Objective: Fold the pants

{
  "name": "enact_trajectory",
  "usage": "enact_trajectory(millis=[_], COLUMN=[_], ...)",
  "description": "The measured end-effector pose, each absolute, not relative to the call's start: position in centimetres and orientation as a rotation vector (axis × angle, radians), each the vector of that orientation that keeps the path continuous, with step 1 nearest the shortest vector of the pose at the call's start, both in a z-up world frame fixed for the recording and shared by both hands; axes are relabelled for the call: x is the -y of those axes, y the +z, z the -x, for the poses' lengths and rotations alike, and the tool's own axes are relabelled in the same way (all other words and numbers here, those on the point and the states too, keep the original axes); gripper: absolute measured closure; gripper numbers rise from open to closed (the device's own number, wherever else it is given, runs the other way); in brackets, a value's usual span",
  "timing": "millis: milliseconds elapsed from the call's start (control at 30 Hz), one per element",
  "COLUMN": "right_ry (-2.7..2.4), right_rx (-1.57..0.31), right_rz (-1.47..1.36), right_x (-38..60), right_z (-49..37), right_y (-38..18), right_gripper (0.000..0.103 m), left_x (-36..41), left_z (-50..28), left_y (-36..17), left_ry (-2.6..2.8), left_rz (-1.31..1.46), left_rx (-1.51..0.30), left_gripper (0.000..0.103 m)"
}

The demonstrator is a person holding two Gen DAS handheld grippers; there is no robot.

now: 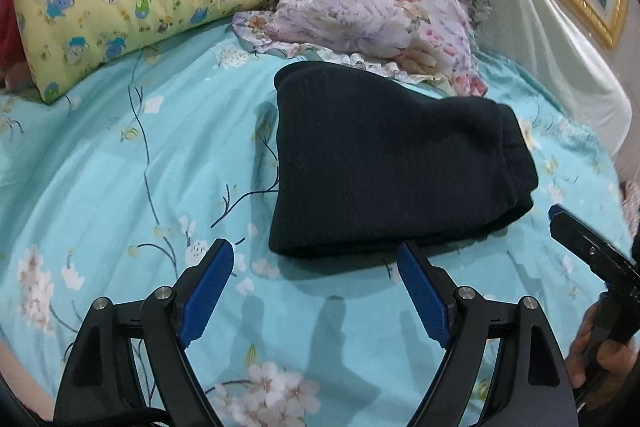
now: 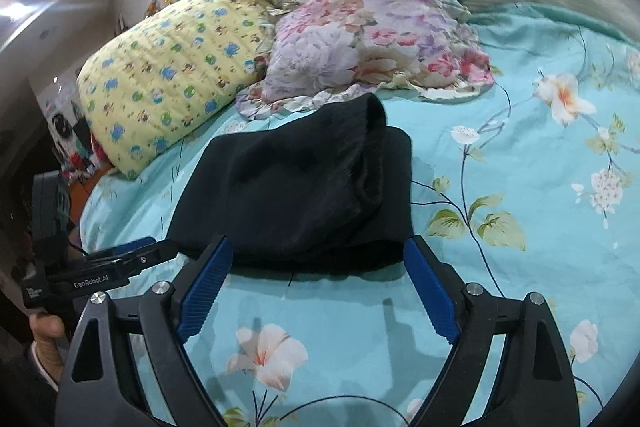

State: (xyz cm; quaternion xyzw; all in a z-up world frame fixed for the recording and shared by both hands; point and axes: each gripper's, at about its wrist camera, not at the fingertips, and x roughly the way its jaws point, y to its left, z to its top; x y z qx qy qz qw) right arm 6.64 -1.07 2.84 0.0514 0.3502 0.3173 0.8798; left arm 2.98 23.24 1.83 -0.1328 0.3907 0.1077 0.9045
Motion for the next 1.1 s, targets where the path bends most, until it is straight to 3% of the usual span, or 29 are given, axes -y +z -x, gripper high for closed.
enact_trajectory(millis=[400,1100], right_ry=[0.665,0.648], right_rx=[-0.633,-0.692], right_rz=[0.059,0.054], right_x=[-1.2,-2.3], right_z=[-3.3,-4.0], right_y=[2.0,-0.6], right_gripper=[0.013,0.013], left_x=[-20.9,-20.1], left_z=[-1.5,-2.8], left_y=[1.0,-0.3], left_ry=[0.269,0.26], left_rz=[0.15,0.11], left_rx=[-0.794,-0.812], left_gripper=[0.013,0.01])
